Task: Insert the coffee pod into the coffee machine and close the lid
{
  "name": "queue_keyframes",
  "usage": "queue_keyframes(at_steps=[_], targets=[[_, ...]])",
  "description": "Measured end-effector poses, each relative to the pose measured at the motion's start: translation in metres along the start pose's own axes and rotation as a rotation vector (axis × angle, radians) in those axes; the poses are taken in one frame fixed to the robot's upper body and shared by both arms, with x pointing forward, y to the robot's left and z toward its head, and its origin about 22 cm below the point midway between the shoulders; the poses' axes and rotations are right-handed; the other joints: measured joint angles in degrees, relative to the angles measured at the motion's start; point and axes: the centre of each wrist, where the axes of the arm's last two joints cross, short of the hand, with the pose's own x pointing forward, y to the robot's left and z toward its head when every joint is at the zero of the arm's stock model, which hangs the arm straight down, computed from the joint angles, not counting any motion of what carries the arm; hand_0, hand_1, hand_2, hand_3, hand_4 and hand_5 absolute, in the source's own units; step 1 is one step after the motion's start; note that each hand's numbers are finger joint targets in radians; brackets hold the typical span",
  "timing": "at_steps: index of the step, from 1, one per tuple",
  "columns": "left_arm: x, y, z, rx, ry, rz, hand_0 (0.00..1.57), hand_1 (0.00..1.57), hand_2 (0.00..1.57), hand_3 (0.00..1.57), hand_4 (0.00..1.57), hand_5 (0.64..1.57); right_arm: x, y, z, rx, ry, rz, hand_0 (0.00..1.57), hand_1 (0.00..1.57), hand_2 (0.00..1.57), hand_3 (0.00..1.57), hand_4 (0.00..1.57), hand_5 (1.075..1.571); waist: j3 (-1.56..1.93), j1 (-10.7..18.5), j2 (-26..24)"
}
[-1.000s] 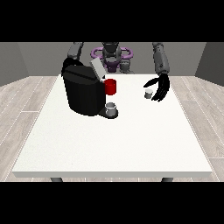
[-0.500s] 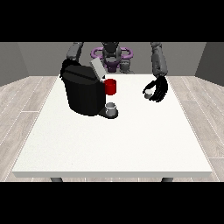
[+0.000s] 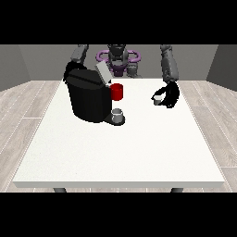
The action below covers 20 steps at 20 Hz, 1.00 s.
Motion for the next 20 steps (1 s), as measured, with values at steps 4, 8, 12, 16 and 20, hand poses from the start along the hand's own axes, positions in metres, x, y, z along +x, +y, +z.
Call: queue_keyframes(at_steps=[4, 8, 12, 16, 20], targets=[[0.005, -0.001, -0.003, -0.03, -0.034, -0.003, 1.47, 1.47, 1.47, 1.41, 0.61, 1.571, -0.009, -0.008, 0.001, -0.023, 0.026, -0.011, 0.0, 0.0, 0.0, 0.0, 0.46, 1.571, -0.11, 0.7, -1.2], [0.028, 0.01, -0.019, -0.06, -0.108, 0.009, 1.39, 1.39, 1.41, 1.35, 0.58, 1.571, -0.019, -0.006, 0.002, -0.027, 0.072, -0.007, 0.0, 0.0, 0.0, 0.0, 0.49, 1.571, -0.13, 1.47, -3.27], [0.056, 0.022, -0.035, -0.087, -0.163, 0.012, 1.24, 1.24, 1.33, 1.32, 0.53, 1.571, -0.032, -0.012, 0.003, -0.021, 0.1, 0.003, 0.0, 0.0, 0.0, 0.0, 0.41, 1.571, -0.13, 1.74, -5.06], [0.078, 0.036, -0.046, -0.112, -0.215, 0.015, 1.25, 1.25, 1.33, 1.29, 0.57, 1.571, -0.039, -0.01, 0.005, -0.023, 0.125, 0.007, 0.0, 0.0, 0.0, 0.0, 0.5, 1.571, -0.14, 2.13, -6.9], [0.107, 0.053, -0.057, -0.116, -0.26, 0.017, 1.25, 1.25, 1.33, 1.28, 0.54, 1.571, -0.041, -0.008, 0.002, -0.02, 0.122, -0.003, 0.0, 0.0, 0.0, 0.0, 0.5, 1.571, -0.13, 1.71, -7.44]])
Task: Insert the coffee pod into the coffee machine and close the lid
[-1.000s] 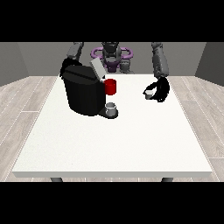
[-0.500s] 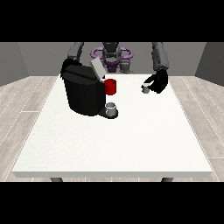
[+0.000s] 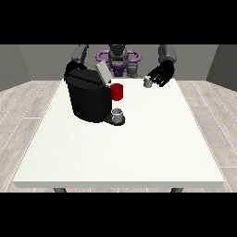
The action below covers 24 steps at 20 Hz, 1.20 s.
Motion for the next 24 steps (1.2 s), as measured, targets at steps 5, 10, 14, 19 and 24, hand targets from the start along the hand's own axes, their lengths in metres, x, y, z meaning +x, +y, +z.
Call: queue_keyframes(at_steps=[5, 10, 14, 19, 24], targets=[[0.02, 0.012, -0.013, 0.027, -0.004, 0.002, 1.25, 1.25, 1.33, 1.28, 0.54, 1.571, 0.006, 0.004, -0.003, 0.026, -0.021, -0.011, 0.0, 0.0, 0.0, 0.0, 0.52, 1.571, -0.01, -1.72, 0.27], [0.044, 0.042, -0.025, 0.092, -0.015, -0.017, 1.25, 1.25, 1.29, 1.24, 0.51, 1.571, 0.014, 0.014, -0.005, 0.049, -0.055, -0.005, 0.0, 0.0, 0.0, 0.0, 0.51, 1.571, -0.01, -4.03, 2.03], [0.056, 0.071, -0.029, 0.158, -0.008, -0.002, 1.24, 1.24, 1.26, 1.2, 0.48, 1.571, 0.03, 0.015, -0.012, 0.062, -0.092, 0.002, 0.0, 0.0, 0.0, 0.0, 0.51, 1.571, -0.01, -6.02, 3.84], [0.079, 0.091, -0.037, 0.191, -0.023, 0.003, 1.28, 1.28, 1.34, 1.28, 0.52, 1.571, 0.042, 0.019, -0.017, 0.07, -0.124, 0.011, 0.0, 0.0, 0.0, 0.0, 0.52, 1.571, -0.01, -7.85, 5.39], [0.094, 0.109, -0.04, 0.218, -0.038, -0.018, 1.26, 1.26, 1.3, 1.24, 0.49, 1.571, 0.051, 0.019, -0.021, 0.064, -0.16, 0.011, 0.0, 0.0, 0.0, 0.0, 0.53, 1.571, -0.01, -8.78, 7.26]])
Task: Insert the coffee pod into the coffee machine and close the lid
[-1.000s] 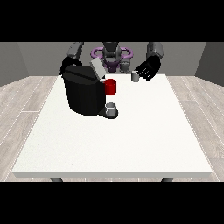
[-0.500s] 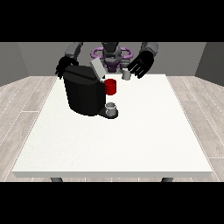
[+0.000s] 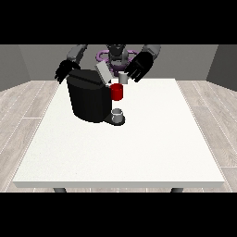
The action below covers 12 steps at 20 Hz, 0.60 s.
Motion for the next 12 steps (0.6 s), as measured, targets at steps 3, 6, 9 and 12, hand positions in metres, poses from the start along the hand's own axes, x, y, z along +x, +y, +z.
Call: queue_keyframes(at_steps=[3, 6, 9, 12], targets=[[0.006, -0.004, -0.003, 0.004, -0.013, 0.001, 1.31, 1.31, 1.33, 1.24, 0.49, 1.571, 0.005, -0.001, -0.005, -0.012, -0.003, -0.005, 0.0, 0.0, 0.0, 0.0, 0.48, 1.571, 0.0, 0.01, 0.69], [0.008, -0.004, -0.004, -0.004, -0.012, 0.001, 1.29, 1.29, 1.32, 1.22, 0.5, 1.571, 0.007, -0.002, -0.005, -0.019, -0.001, -0.009, 0.0, 0.0, 0.0, 0.0, 0.54, 1.571, -0.01, -0.25, 0.89], [0.013, -0.01, -0.007, -0.022, -0.014, -0.008, 1.33, 1.33, 1.34, 1.23, 0.5, 1.571, 0.004, 0.002, -0.004, -0.024, -0.003, -0.011, 0.0, 0.0, 0.0, 0.0, 0.5, 1.571, -0.01, 0.29, 1.23], [0.007, -0.016, -0.005, -0.03, -0.005, -0.006, 1.23, 1.23, 1.28, 1.21, 0.51, 1.571, 0.006, -0.001, -0.002, -0.019, 0.009, -0.014, 0.0, 0.0, 0.0, 0.0, 0.52, 1.571, -0.01, -0.32, 0.83]])
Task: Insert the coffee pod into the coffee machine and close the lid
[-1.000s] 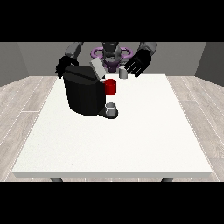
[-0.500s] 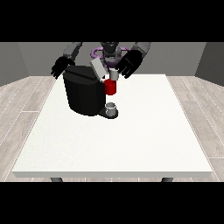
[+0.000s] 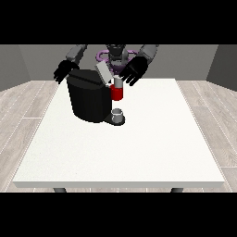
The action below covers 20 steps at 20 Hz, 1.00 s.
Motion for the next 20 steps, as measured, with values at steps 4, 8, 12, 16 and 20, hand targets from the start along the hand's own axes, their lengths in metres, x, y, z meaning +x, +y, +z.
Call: queue_keyframes(at_steps=[4, 8, 12, 16, 20], targets=[[0.001, -0.009, -0.001, -0.014, -0.01, -0.003, 1.18, 1.18, 1.25, 1.18, 0.5, 1.571, 0.0, -0.006, 0.0, -0.006, 0.002, -0.008, 0.0, 0.0, 0.0, 0.0, 0.54, 1.571, 0.0, 0.27, -0.23], [0.008, -0.005, -0.003, -0.004, -0.026, -0.007, 1.2, 1.2, 1.27, 1.2, 0.5, 1.571, -0.004, -0.005, 0.002, -0.013, -0.009, -0.003, 0.0, 0.0, 0.0, 0.0, 0.5, 1.571, 0.0, 0.31, 0.88], [0.005, -0.006, -0.002, -0.008, -0.033, -0.019, 1.19, 1.19, 1.27, 1.2, 0.51, 1.571, -0.001, -0.003, 0.001, -0.021, -0.02, -0.01, 0.0, 0.0, 0.0, 0.0, 0.46, 1.571, 0.03, 0.58, 1.21], [0.009, -0.003, -0.004, -0.007, -0.023, -0.021, 1.19, 1.19, 1.25, 1.18, 0.49, 1.571, -0.002, -0.004, 0.0, -0.026, -0.025, -0.014, 0.0, 0.0, 0.0, 0.0, 0.44, 1.571, 0.02, 0.69, 1.6], [0.006, -0.008, -0.004, -0.034, -0.001, -0.012, 1.25, 1.25, 1.28, 1.18, 0.48, 1.571, -0.008, -0.003, 0.006, -0.015, -0.002, -0.007, 0.0, 0.0, 0.0, 0.0, 0.44, 1.571, 0.01, 0.24, 0.51]])
